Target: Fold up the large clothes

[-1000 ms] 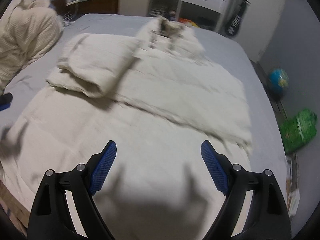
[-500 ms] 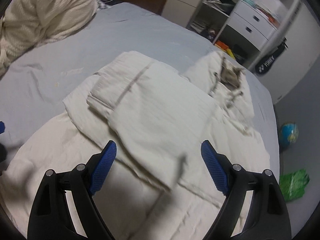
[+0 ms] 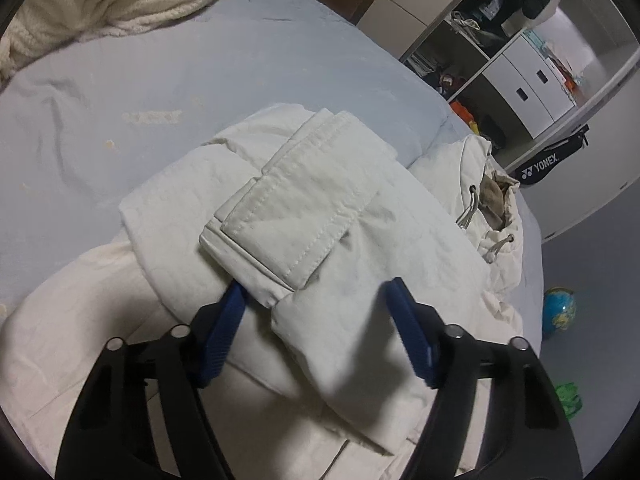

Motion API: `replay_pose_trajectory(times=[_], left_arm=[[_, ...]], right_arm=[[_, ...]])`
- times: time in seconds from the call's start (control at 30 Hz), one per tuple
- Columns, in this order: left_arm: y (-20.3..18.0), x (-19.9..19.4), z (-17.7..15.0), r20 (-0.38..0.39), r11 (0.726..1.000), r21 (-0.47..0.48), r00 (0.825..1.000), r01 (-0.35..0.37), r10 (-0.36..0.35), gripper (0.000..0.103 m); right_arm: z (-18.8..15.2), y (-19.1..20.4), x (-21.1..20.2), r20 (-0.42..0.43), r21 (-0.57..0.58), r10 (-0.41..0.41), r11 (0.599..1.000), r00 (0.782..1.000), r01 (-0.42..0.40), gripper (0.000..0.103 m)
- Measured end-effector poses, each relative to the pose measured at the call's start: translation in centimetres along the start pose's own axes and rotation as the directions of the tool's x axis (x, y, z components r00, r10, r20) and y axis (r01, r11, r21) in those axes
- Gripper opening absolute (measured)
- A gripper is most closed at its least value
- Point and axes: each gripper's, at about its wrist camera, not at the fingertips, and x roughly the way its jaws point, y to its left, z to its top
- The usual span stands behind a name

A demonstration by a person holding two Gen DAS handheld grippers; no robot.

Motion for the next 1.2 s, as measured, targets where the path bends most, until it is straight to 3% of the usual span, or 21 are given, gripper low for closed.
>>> replay_pose_trajectory(times=[0.13, 0.37, 0.5, 0.63, 0.8, 0.97, 1.07, 1.17, 1.2], left_arm=[[-0.2, 0.0, -0.1, -0.005, 1.0, 0.018, 1.0, -0.001, 0.001, 0.094], [-0.6, 0.2, -0.2, -0.011, 0.999, 0.036, 1.0, -0.006, 0.006, 0.094], [-0.7, 0.2, -0.3, -0.009, 0.999, 0.046, 1.0, -0.01, 0.011, 0.094], [-0.9, 0.3, -0.3, -0.014, 0.998, 0.062, 1.0, -0.019, 0.02, 0.094], [-1.3, 0.4, -0.5, -0.015, 0.996, 0.084, 1.0, -0.026, 0.028, 0.094], [-1.6, 0.4, -0.6, -0.016, 0.994, 0.102, 0.999, -0.037, 0.039, 0.094], [-1.8, 0.4, -0.7, -0.017, 0.993, 0.111, 0.999, -0.041, 0.043, 0.094], [-1.8, 0.5, -0.7, -0.019, 0.993, 0.113, 0.999, -0.046, 0.048, 0.094], [-1.7, 0.5, -0.7, -0.021, 0.992, 0.114, 0.999, -0.047, 0.049, 0.094]], right_arm=[[0.2, -0.9, 0.1, 0.001, -0.004, 0.006, 1.0, 1.0, -0.006, 0.026], [-0.5, -8.2, -2.0, 0.057, 0.206, 0.042, 0.977, 0.997, -0.053, 0.022], [-3.3, -14.4, -3.1, 0.091, 0.394, 0.051, 0.915, 0.995, -0.083, 0.022], [-8.4, -19.7, -3.5, 0.115, 0.617, 0.088, 0.774, 0.989, -0.141, 0.023], [-16.6, -23.5, -2.1, 0.17, 0.823, 0.2, 0.51, 0.965, -0.25, 0.023], [-22.3, -24.4, 0.3, 0.289, 0.893, 0.302, 0.259, 0.909, -0.37, 0.031], [-25.0, -24.8, 1.9, 0.372, 0.901, 0.329, 0.097, 0.868, -0.423, 0.047], [-27.3, -25.0, 2.7, 0.421, 0.897, 0.32, -0.009, 0.849, -0.442, 0.052], [-27.6, -25.1, 3.1, 0.418, 0.9, 0.32, -0.018, 0.85, -0.436, 0.052]])
